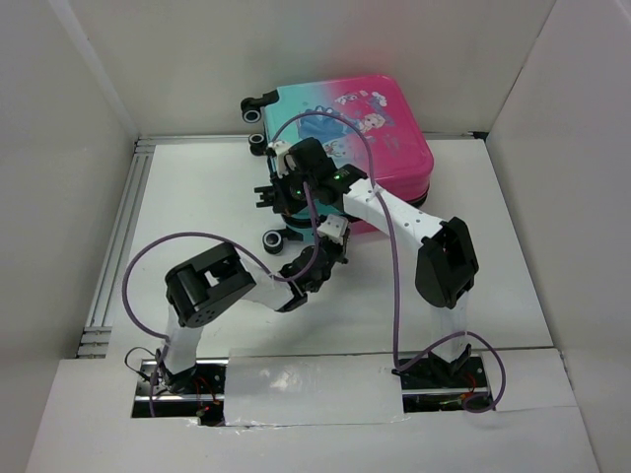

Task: Pack the luggage

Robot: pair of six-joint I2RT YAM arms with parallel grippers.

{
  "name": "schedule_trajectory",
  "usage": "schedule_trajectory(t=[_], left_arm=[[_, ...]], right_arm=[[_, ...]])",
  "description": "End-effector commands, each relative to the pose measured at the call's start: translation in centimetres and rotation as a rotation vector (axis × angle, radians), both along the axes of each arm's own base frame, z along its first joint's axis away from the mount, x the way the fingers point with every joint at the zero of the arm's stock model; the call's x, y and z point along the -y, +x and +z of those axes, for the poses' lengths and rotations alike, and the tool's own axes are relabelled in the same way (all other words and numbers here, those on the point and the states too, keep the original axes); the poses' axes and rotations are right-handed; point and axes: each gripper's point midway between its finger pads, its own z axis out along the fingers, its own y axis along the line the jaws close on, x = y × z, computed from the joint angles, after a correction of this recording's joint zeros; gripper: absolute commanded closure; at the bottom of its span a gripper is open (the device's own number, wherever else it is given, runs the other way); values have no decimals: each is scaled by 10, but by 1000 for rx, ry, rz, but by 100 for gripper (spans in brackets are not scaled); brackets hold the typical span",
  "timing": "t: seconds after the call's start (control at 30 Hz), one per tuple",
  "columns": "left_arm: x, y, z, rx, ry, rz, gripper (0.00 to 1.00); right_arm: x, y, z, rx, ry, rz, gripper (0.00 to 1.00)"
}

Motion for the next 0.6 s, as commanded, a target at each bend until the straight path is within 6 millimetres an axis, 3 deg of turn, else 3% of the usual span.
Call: schedule_trajectory(t=[0.0, 0.03, 0.33, 0.37, 0.57], left_arm=[[88, -77, 5, 8, -9, -374, 100], [91, -75, -6, -6, 9, -374, 100], [133, -71, -4, 1, 33, -444, 100], [138, -71, 3, 6, 27, -456, 100], [155, -79, -4, 21, 59, -548, 100]], right_arm=[[34, 80, 31, 223, 1, -236, 100], [34, 80, 31, 223, 1, -236, 100], [39, 81, 36, 223, 0, -245, 100], [47, 85, 34, 219, -14, -265, 100], [63, 76, 49, 206, 23, -275, 100]])
